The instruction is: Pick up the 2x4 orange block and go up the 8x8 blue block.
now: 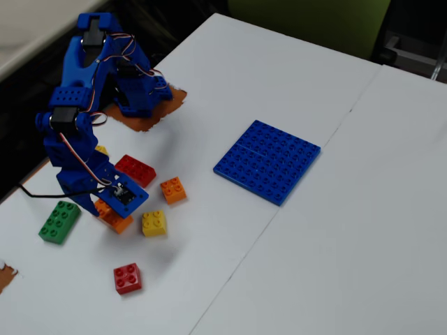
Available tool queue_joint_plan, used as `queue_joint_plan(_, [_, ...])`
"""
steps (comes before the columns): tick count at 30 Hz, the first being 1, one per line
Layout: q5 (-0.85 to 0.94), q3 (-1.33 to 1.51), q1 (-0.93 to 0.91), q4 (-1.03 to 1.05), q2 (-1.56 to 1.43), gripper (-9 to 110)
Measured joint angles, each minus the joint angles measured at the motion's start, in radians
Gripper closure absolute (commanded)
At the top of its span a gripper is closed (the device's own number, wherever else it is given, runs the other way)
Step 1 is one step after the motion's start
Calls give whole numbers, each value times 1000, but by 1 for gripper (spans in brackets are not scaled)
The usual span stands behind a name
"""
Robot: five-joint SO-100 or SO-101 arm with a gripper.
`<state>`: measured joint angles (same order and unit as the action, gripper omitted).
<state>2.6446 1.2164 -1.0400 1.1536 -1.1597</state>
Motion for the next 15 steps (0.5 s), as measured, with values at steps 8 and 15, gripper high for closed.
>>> queue_joint_plan(8, [3,-51,0,-15,57,80])
queue_joint_plan(15, [3,-52,0,-15,77,81])
